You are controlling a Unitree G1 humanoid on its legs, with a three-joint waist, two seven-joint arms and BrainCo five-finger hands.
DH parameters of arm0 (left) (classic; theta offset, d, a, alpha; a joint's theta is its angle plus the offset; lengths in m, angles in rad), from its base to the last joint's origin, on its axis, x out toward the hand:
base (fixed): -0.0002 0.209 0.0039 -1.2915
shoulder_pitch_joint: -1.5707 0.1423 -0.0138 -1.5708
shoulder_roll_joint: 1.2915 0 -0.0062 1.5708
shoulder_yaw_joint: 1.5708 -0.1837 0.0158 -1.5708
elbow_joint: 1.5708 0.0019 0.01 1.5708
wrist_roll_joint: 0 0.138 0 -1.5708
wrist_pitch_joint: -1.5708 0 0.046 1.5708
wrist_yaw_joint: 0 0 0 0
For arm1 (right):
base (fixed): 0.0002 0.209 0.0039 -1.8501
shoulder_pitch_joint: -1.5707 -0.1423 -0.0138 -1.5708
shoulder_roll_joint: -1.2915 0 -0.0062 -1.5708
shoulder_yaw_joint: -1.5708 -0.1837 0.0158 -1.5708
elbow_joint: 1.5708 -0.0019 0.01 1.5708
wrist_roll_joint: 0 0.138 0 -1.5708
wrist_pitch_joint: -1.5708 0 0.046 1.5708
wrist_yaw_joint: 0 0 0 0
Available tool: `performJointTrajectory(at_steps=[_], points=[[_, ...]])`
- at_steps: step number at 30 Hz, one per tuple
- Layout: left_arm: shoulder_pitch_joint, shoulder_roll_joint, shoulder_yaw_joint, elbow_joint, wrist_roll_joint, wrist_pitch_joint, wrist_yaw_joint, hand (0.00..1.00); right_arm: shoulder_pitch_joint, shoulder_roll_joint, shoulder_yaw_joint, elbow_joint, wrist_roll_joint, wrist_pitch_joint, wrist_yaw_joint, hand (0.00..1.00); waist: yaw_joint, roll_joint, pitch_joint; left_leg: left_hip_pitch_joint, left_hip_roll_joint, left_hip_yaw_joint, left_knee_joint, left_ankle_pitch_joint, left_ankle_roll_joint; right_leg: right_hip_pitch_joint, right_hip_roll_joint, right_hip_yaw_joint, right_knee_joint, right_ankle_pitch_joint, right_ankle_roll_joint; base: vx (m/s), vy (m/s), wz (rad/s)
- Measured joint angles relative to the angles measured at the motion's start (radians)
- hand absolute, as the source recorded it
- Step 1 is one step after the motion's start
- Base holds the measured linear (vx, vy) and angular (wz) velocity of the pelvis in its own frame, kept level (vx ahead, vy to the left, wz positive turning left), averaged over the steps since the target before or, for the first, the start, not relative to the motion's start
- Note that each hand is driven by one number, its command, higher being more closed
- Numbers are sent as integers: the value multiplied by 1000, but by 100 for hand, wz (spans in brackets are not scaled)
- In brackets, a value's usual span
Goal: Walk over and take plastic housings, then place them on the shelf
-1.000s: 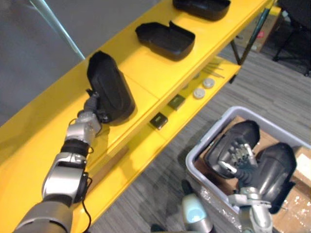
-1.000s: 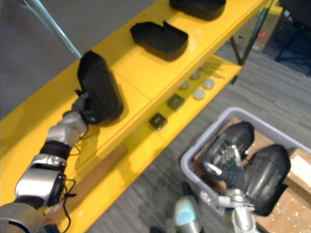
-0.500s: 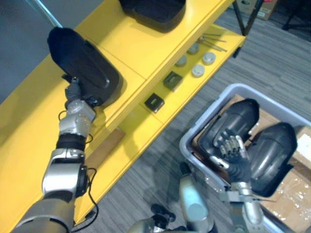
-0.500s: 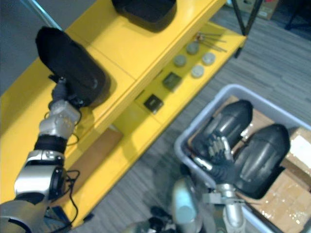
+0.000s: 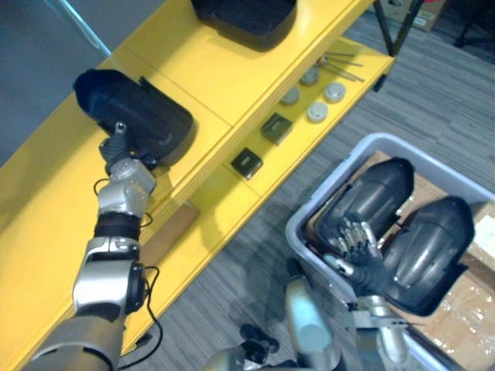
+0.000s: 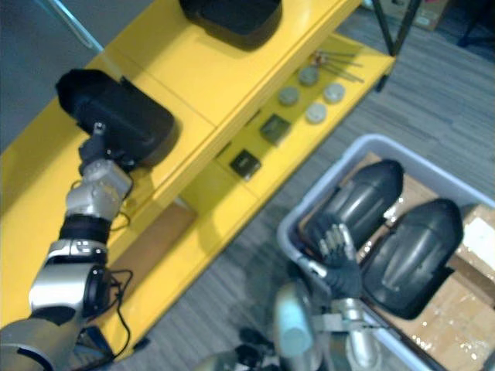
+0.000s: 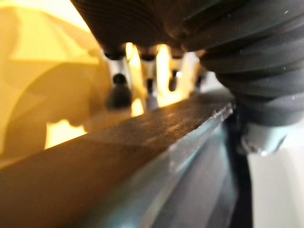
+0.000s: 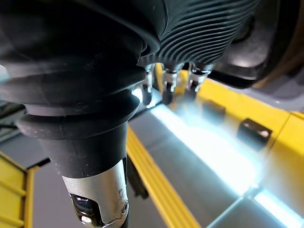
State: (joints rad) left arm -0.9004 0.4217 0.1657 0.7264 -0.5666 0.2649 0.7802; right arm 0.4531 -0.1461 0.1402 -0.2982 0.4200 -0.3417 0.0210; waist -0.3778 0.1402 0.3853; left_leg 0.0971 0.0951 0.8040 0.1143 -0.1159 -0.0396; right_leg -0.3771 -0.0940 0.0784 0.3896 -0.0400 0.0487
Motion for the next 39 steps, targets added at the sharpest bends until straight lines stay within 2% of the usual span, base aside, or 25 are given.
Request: performJointTrajectory(at_steps=[2, 6, 9, 12, 17, 19, 23, 25, 26, 28, 30, 31, 32, 33, 34, 35, 36, 37, 38, 39], points=[[-1, 0, 23, 1, 44, 4, 34, 0, 10, 0, 0, 1, 0, 0, 0, 0, -3, 0, 0, 7, 1, -1, 0, 0, 0, 10, 0, -2, -4, 0, 0, 6, 4, 2], [-65, 6, 27, 7, 210, 41, 119, 0, 18, -7, 0, 12, 0, 0, -1, 0, -13, 1, -4, 6, 2, -29, 2, -1, -3, 33, -9, -23, -24, 4, 7, 5, 15, 12], [-131, 78, 9, 27, 308, 77, 140, 0, 4, -20, -1, 45, -1, 0, -3, 0, -18, 1, -4, 6, 0, -29, 9, -7, -10, 35, -13, -19, -29, 3, 12, 0, 36, -1], [-165, 156, -19, 61, 364, 93, 110, 0, 5, -28, -1, 83, -1, 0, -3, 0, -22, 1, -5, 11, 8, -39, 39, -19, -8, 54, -15, -21, -34, 6, 15, 7, 10, -1], [-165, 201, -89, 128, 397, 89, -45, 0, 3, -38, -3, 92, -1, -3, 2, 0, -22, 0, -44, 13, 19, -68, 57, -20, -8, 96, -17, -36, -78, 19, 23, 23, 24, 6], [-161, 201, -112, 130, 423, 83, -69, 0, 1, -43, -3, 93, -1, -3, 3, 0, -23, 0, -49, 11, 18, -86, 60, -24, -7, 103, -20, -40, -92, 22, 26, -8, 45, 5], [-158, 201, -128, 142, 427, 51, -62, 0, -2, -44, -11, 117, -2, -5, 4, 0, -25, 0, -49, 8, 13, -89, 60, -31, -3, 116, -24, -42, -124, 38, 32, -21, 66, 2], [-157, 209, -141, 145, 428, -31, -54, 0, -6, -44, -24, 120, -2, -27, 6, 0, -25, 0, -49, 9, 13, -95, 59, -35, -2, 132, -25, -47, -150, 54, 32, -10, 57, 4], [-157, 212, -141, 145, 427, -55, -53, 0, -8, -44, -26, 120, -2, -42, 7, 0, -25, 0, -50, 9, 13, -97, 59, -35, -2, 135, -25, -47, -156, 57, 33, -14, 54, 2], [-157, 249, -145, 145, 428, -160, -51, 0, -23, -44, -45, 122, -7, -97, 21, 0, -23, -3, -56, 7, 13, -105, 58, -37, -1, 143, -27, -50, -170, 68, 38, -15, 52, 3], [-144, 259, -145, 136, 427, -238, -43, 0, -40, -47, -63, 123, -24, -131, 20, 0, -16, -2, -74, 8, 17, -111, 57, -37, -1, 159, -26, -58, -183, 82, 36, 24, 32, 8], [-104, 265, -144, 105, 428, -299, -39, 0, -51, -53, -78, 123, -65, -162, 3, 0, -10, 0, -98, 9, 20, -118, 55, -37, -1, 170, -26, -70, -196, 87, 35, 53, 36, 20], [-27, 265, -142, 44, 437, -371, -36, 0, -80, -62, -102, 123, -142, -208, -49, 0, -1, -1, -135, 9, 20, -143, 48, -36, -2, 180, -26, -84, -203, 87, 35, 34, 23, 18], [-8, 265, -140, 26, 443, -385, -35, 0, -87, -64, -106, 123, -149, -216, -59, 0, 4, -1, -139, 11, 20, -146, 47, -36, -2, 185, -26, -86, -206, 87, 35, 39, 29, 26], [110, 255, -126, -90, 466, -442, -30, 0, -111, -75, -137, 120, -163, -247, -100, 0, 23, -4, -161, 26, 19, -164, 31, -31, -7, 211, -27, -104, -217, 88, 37, 21, 19, 20], [164, 236, -106, -152, 471, -463, -26, 0, -115, -79, -156, 114, -163, -254, -118, 0, 39, -4, -173, 27, 17, -170, 20, -29, -11, 218, -26, -109, -221, 89, 38, 24, 22, 34], [276, 190, -59, -280, 494, -491, -11, 0, -126, -85, -201, 112, -164, -268, -153, 0, 70, -7, -202, 26, 13, -194, 4, -22, -12, 228, -26, -128, -235, 89, 39, 11, -1, 37], [332, 165, -37, -340, 505, -503, -3, 0, -133, -87, -227, 110, -165, -272, -171, 0, 84, -10, -213, 27, 11, -206, -6, -18, -11, 239, -27, -141, -247, 89, 39, 28, -10, 62], [468, 110, 20, -480, 518, -514, 9, 0, -160, -91, -289, 109, -200, -271, -222, 0, 120, -24, -233, 30, 7, -246, -22, -7, -13, 268, -30, -169, -280, 96, 44, 24, -11, 59], [522, 90, 42, -527, 531, -513, 16, 0, -173, -96, -311, 109, -220, -271, -240, 0, 133, -33, -239, 32, 7, -258, -28, -3, -14, 282, -31, -186, -294, 100, 43, 19, -3, 68]])
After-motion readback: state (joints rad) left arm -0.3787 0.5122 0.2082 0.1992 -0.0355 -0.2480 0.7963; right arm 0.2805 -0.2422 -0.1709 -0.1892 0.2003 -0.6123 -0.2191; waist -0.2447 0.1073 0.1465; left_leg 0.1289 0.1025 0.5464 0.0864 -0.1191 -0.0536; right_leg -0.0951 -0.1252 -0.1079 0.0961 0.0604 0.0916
